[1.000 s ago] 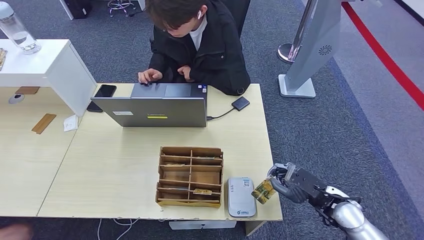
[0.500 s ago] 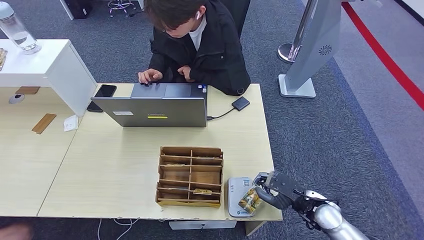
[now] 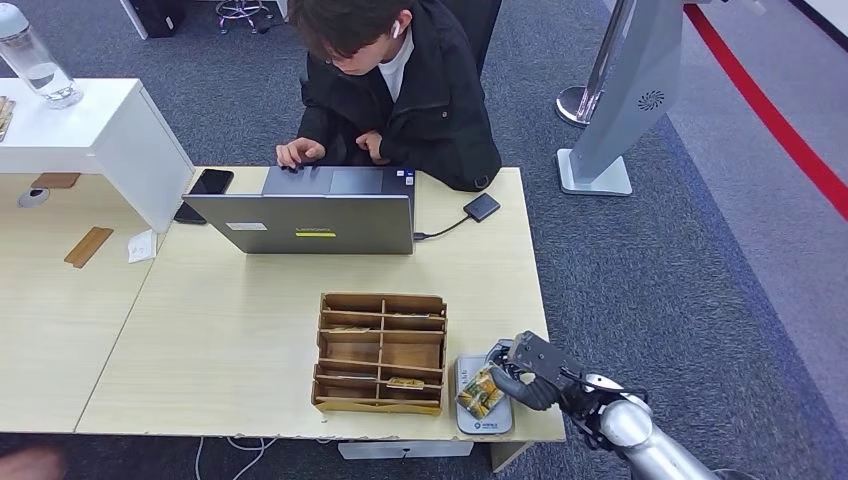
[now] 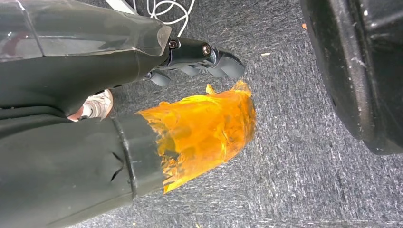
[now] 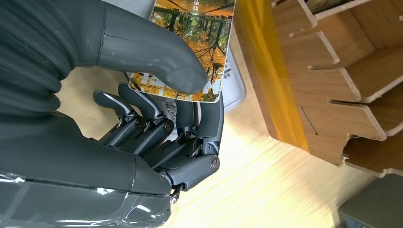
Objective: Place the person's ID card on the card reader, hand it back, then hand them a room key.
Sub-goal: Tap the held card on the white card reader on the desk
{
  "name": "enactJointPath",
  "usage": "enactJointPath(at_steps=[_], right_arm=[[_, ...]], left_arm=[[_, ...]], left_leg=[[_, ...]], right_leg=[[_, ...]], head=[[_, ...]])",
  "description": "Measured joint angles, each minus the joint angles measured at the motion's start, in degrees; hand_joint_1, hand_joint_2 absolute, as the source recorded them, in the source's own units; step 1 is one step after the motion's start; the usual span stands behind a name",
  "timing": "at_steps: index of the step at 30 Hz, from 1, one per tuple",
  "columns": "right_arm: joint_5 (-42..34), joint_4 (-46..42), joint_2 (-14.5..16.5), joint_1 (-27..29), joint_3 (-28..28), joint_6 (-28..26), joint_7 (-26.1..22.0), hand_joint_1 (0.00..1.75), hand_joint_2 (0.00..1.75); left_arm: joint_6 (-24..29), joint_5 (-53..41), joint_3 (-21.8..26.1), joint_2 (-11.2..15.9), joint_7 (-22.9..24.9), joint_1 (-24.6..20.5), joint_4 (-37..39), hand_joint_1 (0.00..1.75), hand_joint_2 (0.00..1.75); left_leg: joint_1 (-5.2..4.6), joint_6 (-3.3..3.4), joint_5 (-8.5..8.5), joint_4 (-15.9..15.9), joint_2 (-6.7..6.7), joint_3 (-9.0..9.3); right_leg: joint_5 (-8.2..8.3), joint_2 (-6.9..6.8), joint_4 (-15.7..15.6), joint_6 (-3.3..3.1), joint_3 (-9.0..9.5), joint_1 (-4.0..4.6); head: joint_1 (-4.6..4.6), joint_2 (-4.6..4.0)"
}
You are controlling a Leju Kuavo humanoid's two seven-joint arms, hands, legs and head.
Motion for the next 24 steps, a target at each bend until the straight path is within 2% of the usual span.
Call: enactJointPath(at_steps=[24], right_arm=[[-0.49, 2.82, 1.22, -1.72, 0.63, -0.67, 0.08, 1.75, 1.75]], left_arm=[[0.02, -0.33, -0.04, 0.0, -0.02, -0.08, -0.01, 0.0, 0.0]], left_leg=[[-0.01, 0.02, 0.01, 0.0, -0.01, -0.01]], right_leg=[[0.0, -0.01, 0.0, 0.0, 0.0, 0.0]], head=[[-0.01, 0.0]])
